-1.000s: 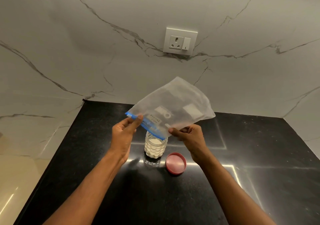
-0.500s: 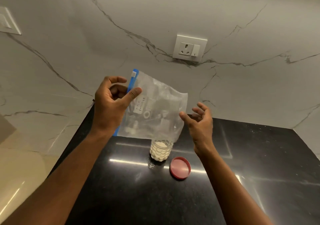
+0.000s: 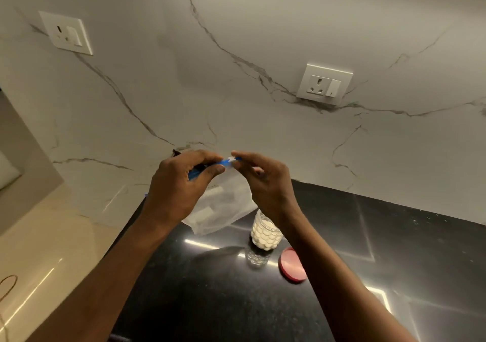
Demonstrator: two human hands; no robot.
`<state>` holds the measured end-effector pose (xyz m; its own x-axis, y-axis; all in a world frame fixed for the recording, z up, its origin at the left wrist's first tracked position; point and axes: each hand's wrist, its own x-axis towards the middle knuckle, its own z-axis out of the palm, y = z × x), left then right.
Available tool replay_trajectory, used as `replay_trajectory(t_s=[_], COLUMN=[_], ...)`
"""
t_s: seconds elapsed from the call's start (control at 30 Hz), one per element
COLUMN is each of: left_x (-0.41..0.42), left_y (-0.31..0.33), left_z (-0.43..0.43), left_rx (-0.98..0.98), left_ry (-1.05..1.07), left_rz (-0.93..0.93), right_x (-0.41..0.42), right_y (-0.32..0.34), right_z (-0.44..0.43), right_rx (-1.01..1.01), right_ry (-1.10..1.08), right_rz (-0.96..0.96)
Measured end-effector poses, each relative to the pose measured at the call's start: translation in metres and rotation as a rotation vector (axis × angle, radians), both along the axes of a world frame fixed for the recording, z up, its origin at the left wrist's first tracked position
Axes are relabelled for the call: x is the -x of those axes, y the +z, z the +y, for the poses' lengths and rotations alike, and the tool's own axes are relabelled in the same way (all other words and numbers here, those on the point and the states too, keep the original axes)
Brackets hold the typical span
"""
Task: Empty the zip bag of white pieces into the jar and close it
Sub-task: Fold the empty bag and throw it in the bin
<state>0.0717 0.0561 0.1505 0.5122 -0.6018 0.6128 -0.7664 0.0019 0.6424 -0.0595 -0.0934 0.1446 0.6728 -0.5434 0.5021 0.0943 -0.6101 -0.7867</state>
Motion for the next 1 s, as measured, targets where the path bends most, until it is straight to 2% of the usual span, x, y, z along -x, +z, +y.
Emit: replay_trajectory(t_s=[0.17,0.3,0.4,0.57,1.0], left_x=[-0.002,-0.002,-0.006,-0.008,-0.055], left_y=[-0.010,-0.017,-0.019,-0.022,-0.028], left_z=[0.008,0.010,0.010,0.006,0.052], left_rx=[-0.052,-0.121,-0.161,-0.283,-0.375], left_ry=[-0.080,-0.126,-0.091,0.081,0.150], left_rz=[0.044,0.059,-0.024,-0.256,-0.130], right_x=[0.001,0.002,0.001,-0.005,-0.015], right_y=[-0.014,-0.018,-0.016,-0.011,0.003], right_z=[0.012,0.018,0.019,0.016,-0.013], right_rx=[-0.215,-0.252,-0.293,-0.290,-0.483], right_ry=[0.102,0.120,0.095,0.023,-0.064], right_rz=[-0.079,-0.023,0.013,0.052,-0.052])
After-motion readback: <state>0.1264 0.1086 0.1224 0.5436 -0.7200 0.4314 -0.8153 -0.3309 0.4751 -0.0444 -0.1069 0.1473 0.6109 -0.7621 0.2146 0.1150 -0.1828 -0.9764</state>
